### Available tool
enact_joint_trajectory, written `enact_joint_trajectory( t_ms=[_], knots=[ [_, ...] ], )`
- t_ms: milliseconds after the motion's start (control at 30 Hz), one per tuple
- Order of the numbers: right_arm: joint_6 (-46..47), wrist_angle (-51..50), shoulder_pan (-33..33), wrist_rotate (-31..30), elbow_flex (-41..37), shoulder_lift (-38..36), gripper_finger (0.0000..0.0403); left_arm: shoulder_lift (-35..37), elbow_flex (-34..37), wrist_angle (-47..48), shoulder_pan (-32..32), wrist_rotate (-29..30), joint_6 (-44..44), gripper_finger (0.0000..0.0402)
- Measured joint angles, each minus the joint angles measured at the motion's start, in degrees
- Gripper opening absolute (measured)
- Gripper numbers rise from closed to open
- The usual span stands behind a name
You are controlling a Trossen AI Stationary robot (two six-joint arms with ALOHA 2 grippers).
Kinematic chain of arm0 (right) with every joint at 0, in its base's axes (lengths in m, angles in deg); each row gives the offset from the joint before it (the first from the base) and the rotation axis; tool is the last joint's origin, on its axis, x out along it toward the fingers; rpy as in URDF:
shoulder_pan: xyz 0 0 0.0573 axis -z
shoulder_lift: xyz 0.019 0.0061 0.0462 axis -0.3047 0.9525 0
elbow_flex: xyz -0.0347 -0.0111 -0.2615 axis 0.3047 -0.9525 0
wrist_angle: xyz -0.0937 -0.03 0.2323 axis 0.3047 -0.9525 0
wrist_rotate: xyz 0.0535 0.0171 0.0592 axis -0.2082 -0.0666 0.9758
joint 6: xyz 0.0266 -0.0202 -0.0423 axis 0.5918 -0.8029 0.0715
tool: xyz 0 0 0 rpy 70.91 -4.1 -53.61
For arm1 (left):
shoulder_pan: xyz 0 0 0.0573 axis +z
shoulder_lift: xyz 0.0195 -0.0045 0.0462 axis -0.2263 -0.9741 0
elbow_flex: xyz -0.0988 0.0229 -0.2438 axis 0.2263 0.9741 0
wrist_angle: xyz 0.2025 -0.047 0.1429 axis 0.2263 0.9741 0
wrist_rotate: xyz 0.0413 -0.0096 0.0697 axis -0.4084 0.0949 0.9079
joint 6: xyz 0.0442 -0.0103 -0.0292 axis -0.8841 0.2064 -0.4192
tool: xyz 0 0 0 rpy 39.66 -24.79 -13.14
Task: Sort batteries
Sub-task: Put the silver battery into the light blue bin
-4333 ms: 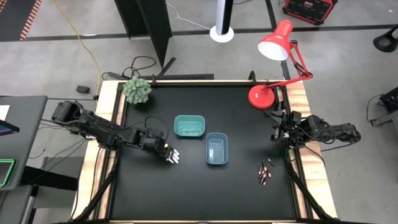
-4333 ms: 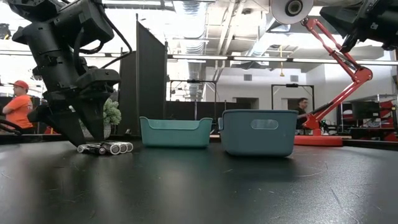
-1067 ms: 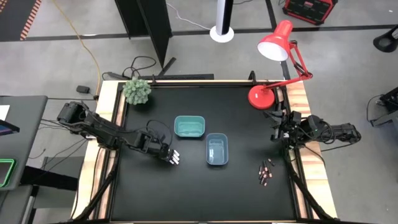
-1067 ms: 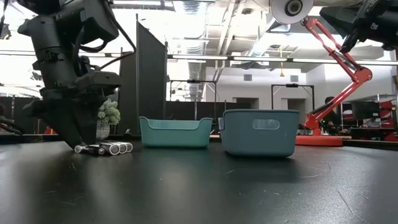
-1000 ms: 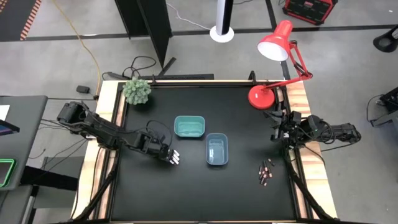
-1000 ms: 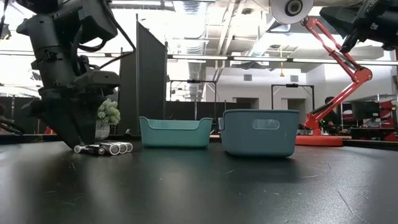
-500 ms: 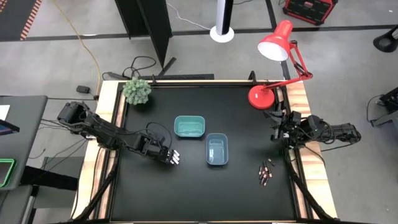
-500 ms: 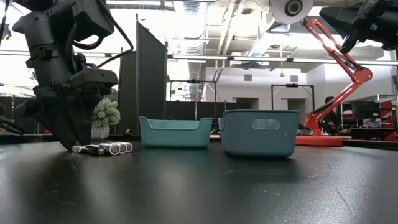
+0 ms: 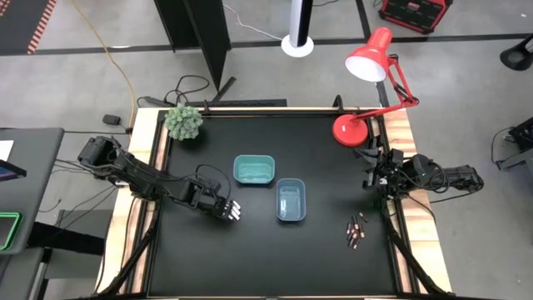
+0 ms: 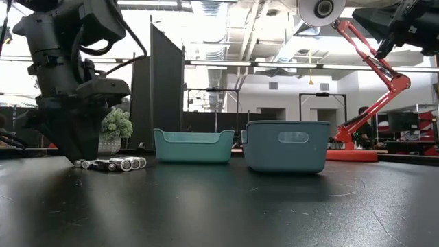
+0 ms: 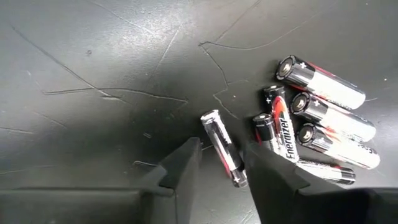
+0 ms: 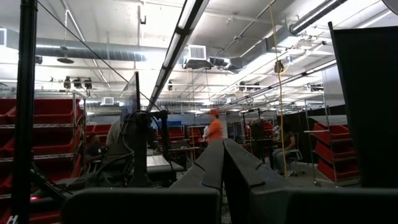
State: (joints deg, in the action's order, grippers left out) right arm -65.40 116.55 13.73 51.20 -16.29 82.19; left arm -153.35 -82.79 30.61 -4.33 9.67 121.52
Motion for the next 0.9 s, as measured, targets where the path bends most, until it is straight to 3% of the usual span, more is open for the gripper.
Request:
enact_joint_trajectory(
  t_ms=[333, 900],
  knots=[
    [0.00, 0.00, 0.00, -0.01, 0.00, 0.00, 0.0028, 0.00, 0.11, 0.48, 0.02, 0.58, -1.95, 0.0034],
    [0.00, -0.02, 0.00, -0.01, 0.00, 0.00, 0.0028, -0.54, -3.20, 4.28, 0.08, 2.85, -7.66, 0.0031]
  ],
)
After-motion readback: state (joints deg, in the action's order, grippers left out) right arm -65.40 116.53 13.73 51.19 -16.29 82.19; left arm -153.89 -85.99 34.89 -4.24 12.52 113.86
